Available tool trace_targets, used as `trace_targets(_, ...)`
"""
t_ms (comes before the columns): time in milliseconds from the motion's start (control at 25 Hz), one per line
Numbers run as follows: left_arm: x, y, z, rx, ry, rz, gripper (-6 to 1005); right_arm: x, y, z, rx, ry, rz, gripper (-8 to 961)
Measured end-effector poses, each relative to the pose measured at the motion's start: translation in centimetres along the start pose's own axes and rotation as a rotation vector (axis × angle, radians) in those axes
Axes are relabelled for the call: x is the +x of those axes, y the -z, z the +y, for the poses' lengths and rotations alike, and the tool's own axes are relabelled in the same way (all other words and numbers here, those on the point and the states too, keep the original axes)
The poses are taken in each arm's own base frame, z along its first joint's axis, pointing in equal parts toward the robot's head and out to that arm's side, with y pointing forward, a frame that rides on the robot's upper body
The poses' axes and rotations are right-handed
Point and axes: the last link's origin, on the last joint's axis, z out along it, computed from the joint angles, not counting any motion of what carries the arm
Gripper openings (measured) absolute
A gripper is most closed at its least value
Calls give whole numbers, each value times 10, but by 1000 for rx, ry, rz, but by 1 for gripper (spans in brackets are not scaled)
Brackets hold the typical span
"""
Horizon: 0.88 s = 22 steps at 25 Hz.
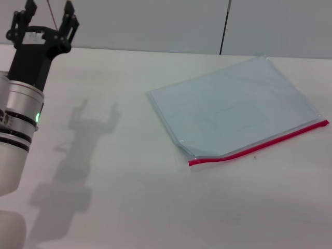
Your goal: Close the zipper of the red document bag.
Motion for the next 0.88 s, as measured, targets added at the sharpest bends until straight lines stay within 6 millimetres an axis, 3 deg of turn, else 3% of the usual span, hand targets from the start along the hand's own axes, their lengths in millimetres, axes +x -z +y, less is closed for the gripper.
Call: trace_targets(880,-5,-2,-7,72,44,-27,783,4,4,-7,42,4,28,879)
